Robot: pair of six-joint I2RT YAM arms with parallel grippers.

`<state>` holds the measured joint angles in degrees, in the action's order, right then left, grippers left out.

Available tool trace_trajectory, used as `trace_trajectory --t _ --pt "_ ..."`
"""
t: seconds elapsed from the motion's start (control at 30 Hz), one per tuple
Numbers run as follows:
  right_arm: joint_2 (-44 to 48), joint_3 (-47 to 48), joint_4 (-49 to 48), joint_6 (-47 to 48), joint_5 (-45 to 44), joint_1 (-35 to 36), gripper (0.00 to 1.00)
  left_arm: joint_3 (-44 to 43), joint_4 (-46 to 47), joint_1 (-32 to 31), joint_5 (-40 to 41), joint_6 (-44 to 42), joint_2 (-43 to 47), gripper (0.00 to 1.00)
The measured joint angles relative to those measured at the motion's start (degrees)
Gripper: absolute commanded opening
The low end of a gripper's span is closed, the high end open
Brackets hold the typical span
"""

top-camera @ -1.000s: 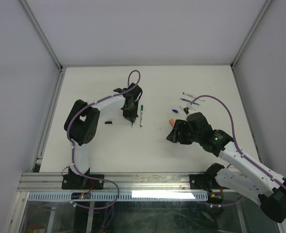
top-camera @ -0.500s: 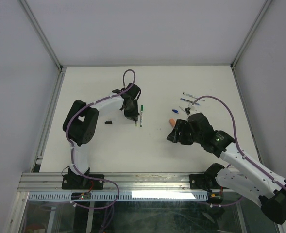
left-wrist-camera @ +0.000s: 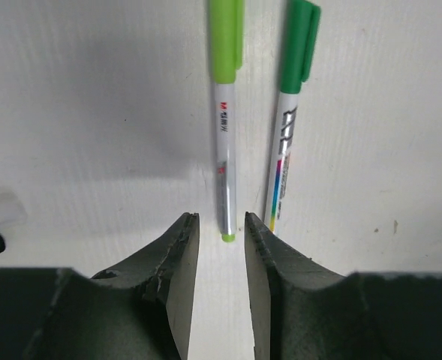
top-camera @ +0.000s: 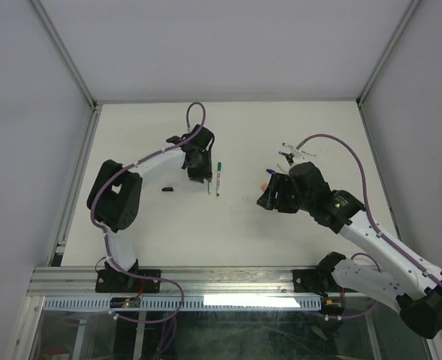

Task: Insert the pens into the pen caps
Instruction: Place the pen at the center of the board, then move the pen to the center of the board.

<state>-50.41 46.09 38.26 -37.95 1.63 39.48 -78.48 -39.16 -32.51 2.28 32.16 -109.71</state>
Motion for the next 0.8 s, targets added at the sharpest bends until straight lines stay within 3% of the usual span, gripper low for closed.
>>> trace_trajectory --t 0.3,0.57,0.8 --pt "-12.09 9.42 2.93 5.57 -4.92 -1.25 0.57 2.75 0.0 0.35 1.68 -6.93 17.55 0.35" --pt "-27.1 15.65 4.76 12.44 -6.32 -7.82 0.59 15.87 2.01 0.35 2.71 -12.37 35.45 0.41" --pt "-35.82 19.43 5.55 16.15 -6.64 -12.52 0.59 22.84 4.55 0.35 2.67 -13.88 42.56 0.4"
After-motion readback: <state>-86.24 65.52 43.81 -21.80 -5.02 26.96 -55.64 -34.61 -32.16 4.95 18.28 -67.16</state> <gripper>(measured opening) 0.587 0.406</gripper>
